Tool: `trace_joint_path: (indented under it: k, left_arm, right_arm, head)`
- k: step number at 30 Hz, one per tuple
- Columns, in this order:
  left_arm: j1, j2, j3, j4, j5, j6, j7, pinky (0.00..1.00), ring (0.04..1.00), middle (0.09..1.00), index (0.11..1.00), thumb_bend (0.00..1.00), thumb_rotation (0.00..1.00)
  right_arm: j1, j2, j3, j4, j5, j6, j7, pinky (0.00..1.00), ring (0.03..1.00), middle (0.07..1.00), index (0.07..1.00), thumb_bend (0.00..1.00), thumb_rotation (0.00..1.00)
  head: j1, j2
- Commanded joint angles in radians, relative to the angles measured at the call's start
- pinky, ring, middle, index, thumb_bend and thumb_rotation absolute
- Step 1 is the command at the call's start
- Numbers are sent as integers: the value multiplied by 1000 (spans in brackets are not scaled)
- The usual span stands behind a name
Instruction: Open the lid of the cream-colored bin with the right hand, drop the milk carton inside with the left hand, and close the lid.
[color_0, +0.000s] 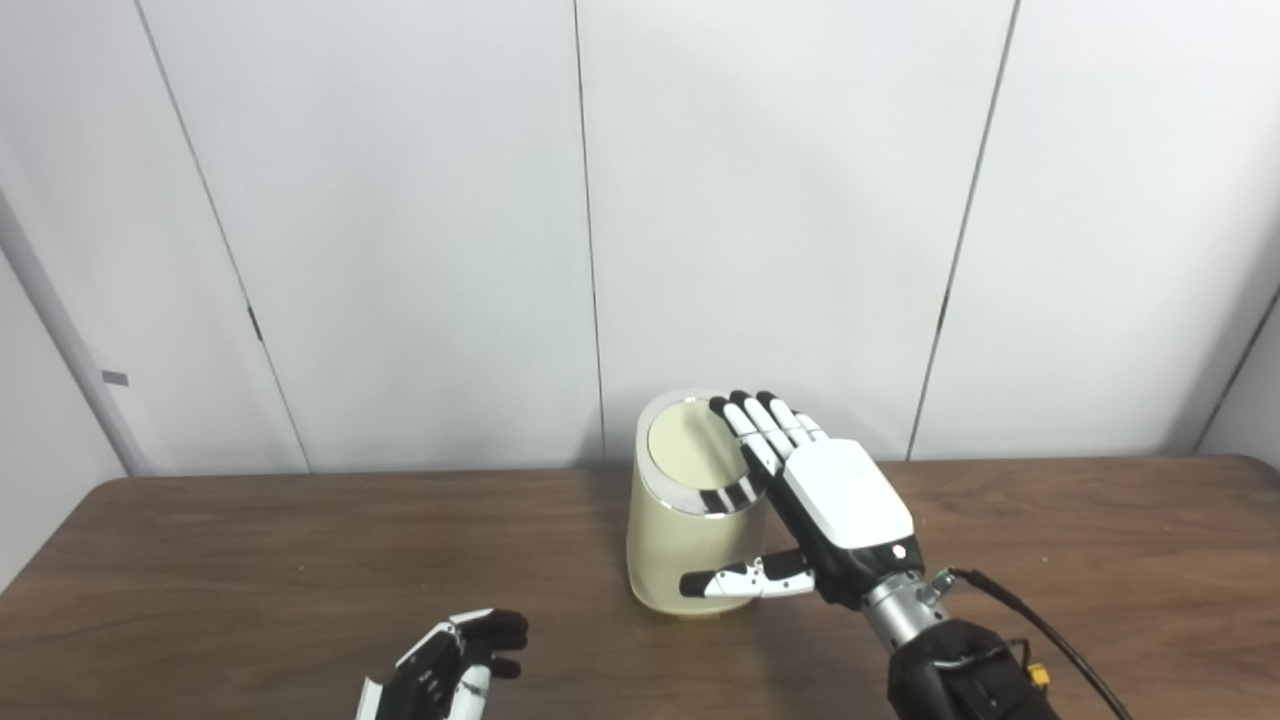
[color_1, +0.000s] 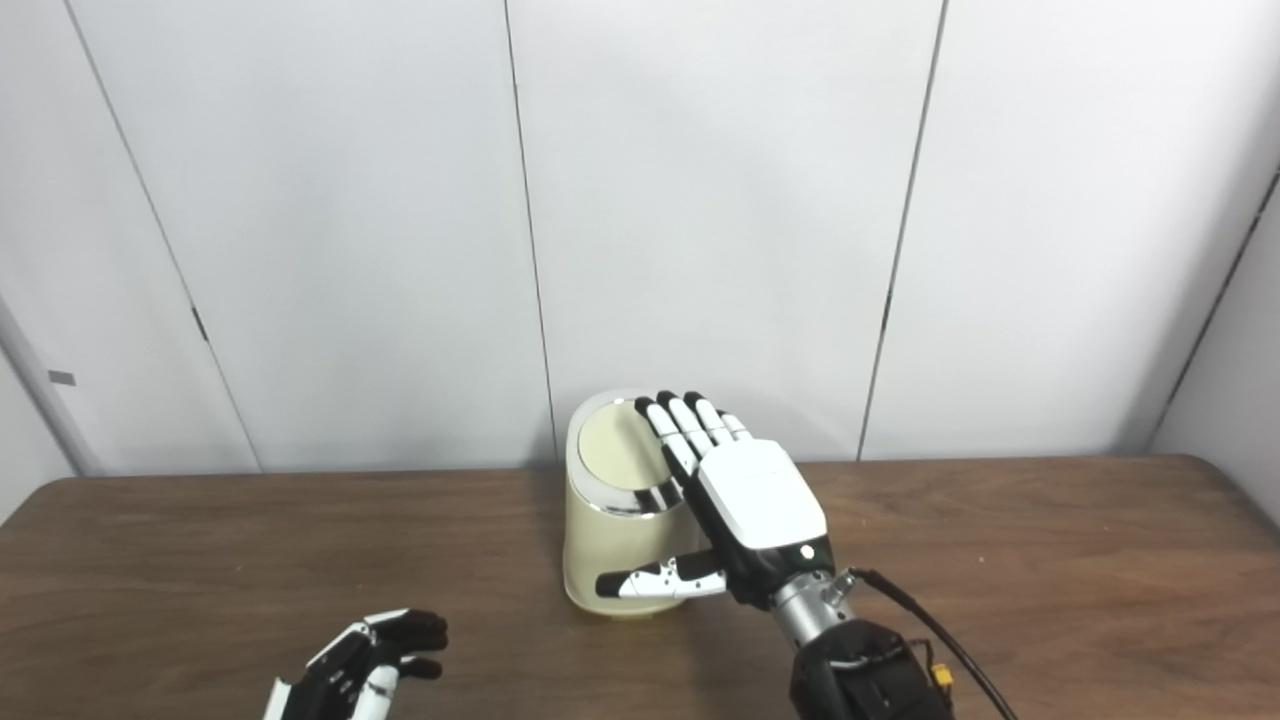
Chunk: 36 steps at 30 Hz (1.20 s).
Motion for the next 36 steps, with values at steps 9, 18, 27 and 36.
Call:
trace_joint_path:
  k: [9, 18, 27, 36]
  left_arm:
    - [9, -6, -6, -12, 11, 4, 5, 595, 678, 682, 665, 135, 521]
    - [16, 4, 6, -24, 35, 4, 18, 568, 653, 668, 655, 186, 105]
    - [17, 12, 25, -23, 21, 12, 19, 571, 653, 667, 655, 207, 182]
    - [10, 7, 34, -21, 47, 1, 37, 561, 635, 650, 641, 199, 238]
  right_arm:
    - [129, 45, -209, -145, 354, -183, -198, 890, 980, 991, 1000, 575, 771]
    - [401, 88, -301, -126, 522, -372, -318, 440, 573, 628, 620, 296, 383]
    - [475, 127, -331, 9, 614, -508, -353, 485, 595, 634, 617, 259, 224]
    - [469, 160, -360, 62, 669, -455, -339, 524, 614, 637, 622, 281, 214]
  head:
    - [7, -1]
    - [2, 9]
    - [-4, 14]
    - [-11, 30]
